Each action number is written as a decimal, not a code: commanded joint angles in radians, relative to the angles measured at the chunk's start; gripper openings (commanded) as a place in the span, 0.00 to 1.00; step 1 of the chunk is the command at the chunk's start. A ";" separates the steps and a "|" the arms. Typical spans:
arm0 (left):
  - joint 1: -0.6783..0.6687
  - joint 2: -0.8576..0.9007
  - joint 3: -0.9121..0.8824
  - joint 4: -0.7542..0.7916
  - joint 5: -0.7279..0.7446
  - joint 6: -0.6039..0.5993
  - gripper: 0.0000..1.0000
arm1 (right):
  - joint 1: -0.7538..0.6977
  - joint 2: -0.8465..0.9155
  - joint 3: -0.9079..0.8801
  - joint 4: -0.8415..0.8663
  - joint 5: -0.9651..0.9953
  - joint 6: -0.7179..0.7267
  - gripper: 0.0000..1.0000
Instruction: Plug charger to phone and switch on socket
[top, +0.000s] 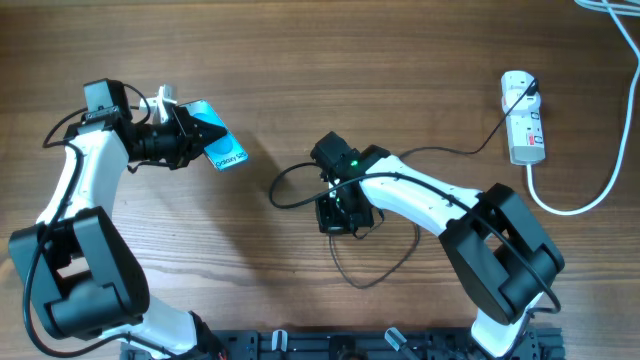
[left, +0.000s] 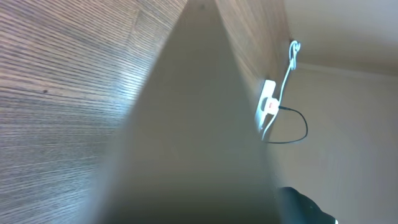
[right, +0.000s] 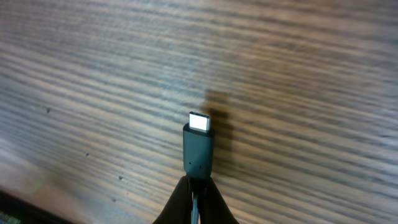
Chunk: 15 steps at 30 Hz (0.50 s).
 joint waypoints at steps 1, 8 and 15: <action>0.002 -0.023 0.003 0.010 0.069 0.026 0.04 | -0.003 0.006 -0.012 -0.002 -0.043 -0.018 0.04; 0.002 -0.023 0.003 -0.015 0.069 -0.150 0.04 | -0.002 0.006 -0.012 0.108 -0.035 -0.014 0.99; 0.002 -0.023 0.003 -0.010 0.069 -0.326 0.04 | -0.002 0.006 -0.012 0.433 -0.035 -0.013 1.00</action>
